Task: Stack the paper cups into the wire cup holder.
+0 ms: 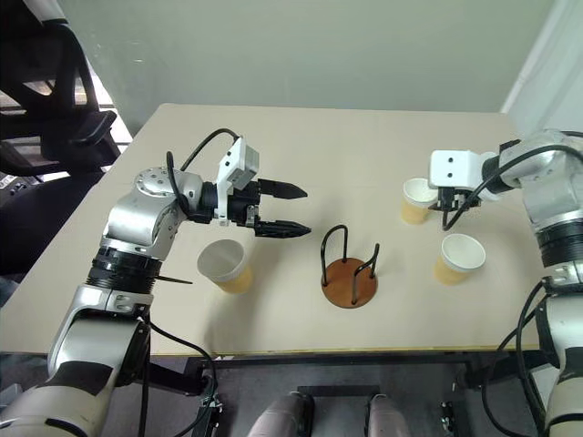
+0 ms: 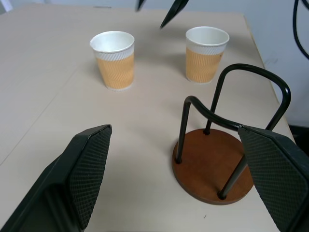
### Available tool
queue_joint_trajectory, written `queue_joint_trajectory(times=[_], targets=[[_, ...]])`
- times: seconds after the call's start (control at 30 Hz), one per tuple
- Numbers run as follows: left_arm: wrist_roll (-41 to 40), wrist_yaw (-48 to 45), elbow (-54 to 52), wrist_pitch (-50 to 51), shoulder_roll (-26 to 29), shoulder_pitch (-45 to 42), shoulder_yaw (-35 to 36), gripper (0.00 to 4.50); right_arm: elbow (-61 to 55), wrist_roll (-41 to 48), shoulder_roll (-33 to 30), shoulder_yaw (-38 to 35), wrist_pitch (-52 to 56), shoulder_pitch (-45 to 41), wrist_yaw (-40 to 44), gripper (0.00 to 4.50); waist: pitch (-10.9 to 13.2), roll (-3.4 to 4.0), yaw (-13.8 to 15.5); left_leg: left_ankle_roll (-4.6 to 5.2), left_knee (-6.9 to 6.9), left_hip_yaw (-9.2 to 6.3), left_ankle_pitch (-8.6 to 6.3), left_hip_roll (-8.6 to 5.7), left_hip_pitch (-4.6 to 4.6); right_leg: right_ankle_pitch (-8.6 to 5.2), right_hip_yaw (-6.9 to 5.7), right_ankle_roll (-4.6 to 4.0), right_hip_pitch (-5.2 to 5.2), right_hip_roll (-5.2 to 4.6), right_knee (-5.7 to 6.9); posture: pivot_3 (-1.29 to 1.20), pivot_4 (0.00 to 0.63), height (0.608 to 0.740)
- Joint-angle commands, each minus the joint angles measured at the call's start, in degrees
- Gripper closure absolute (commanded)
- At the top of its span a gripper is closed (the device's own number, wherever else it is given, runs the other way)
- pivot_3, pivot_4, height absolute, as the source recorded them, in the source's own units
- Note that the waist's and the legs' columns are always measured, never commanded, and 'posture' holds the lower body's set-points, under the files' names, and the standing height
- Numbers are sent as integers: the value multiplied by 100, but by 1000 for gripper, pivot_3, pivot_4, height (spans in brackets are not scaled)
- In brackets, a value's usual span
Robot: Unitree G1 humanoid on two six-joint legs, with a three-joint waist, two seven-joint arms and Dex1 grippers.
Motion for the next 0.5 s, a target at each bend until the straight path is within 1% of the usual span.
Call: queue_joint_trajectory(times=[0.03,0.23,0.5], targets=[[21,36,-174,-47,61,-36,58,0,601,-292,120,112,-479,-341,-416,1445,0,0,0,0,-3,0,0,0,0,0,-1,0,-1,0,-1,0,150,740],[20,65,-247,-16,107,-1,89,0,1613,-714,451,392,-957,-734,-812,1445,0,0,2,-1,-5,0,-3,1,-6,1,-5,1,-4,0,-7,0,150,740],[8,116,-316,8,127,21,84,0,2471,-1265,670,764,-1382,-1064,-1045,1445,0,1,26,-7,-6,-3,-9,0,-10,1,-9,-2,-4,-3,-10,0,150,740]])
